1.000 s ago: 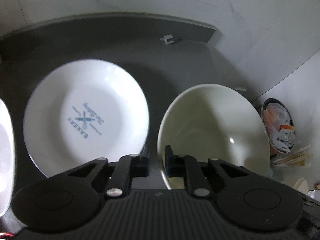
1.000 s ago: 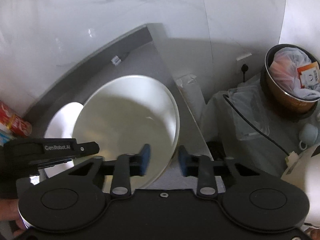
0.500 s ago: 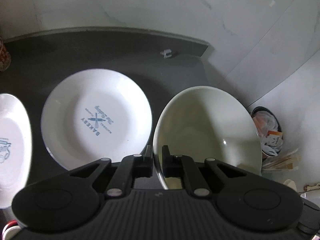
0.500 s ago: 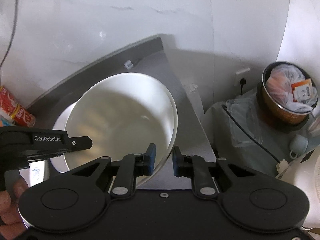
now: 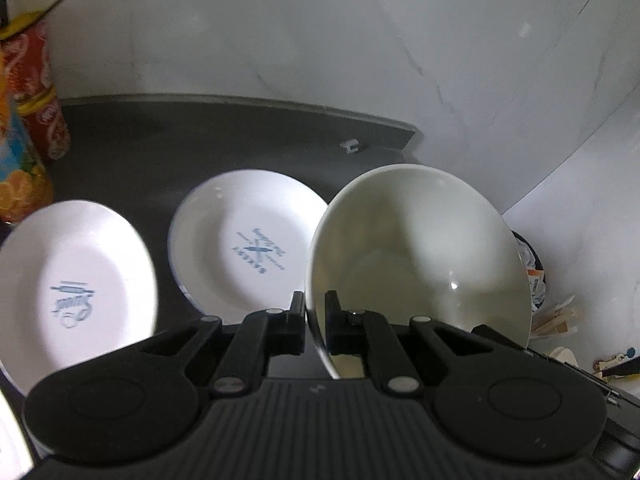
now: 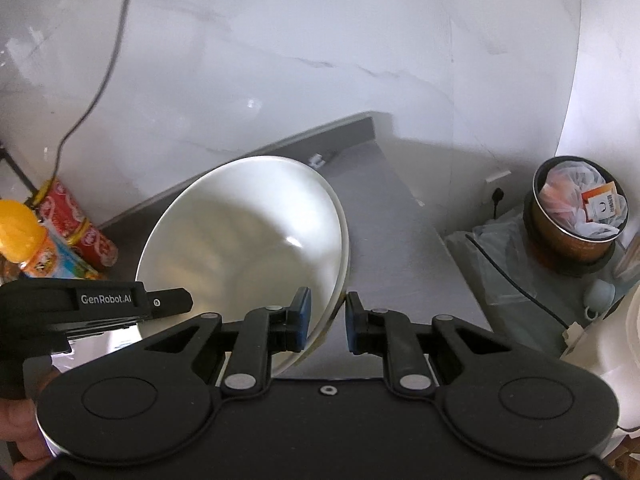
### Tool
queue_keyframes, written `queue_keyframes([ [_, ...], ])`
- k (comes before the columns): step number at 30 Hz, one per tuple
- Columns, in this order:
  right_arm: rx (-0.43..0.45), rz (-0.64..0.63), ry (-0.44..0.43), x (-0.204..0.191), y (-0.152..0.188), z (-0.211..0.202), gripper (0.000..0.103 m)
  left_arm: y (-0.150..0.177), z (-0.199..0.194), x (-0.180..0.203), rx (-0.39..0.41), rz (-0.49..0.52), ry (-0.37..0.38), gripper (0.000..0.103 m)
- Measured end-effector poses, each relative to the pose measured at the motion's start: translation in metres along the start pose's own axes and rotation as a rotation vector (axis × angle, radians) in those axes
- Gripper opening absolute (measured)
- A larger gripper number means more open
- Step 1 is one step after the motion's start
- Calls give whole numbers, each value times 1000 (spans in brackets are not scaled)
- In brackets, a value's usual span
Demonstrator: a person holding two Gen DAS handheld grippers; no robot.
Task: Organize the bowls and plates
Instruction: 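Carry the smaller white bowl with both grippers and lower it onto the stacked bowls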
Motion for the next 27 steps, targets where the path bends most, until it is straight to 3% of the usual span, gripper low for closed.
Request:
queue_keyframes([
  [13,57,-8,-13,-55,53,-42,18,48,-65,-50,58,38,27,8],
  [27,34,-7,6,-88,113,-51,19,100,-82,-92,32,57,48,8],
])
Point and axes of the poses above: each gripper's, at about its wrist camera, not at the fingertips, and z roughly the way its jaws point, x to its right, y to its underside, the point moved 2 cm from there along z, roughly the way its jaws point, and after that the axes turned 15 degrees about -x, right-handed, at the moved point
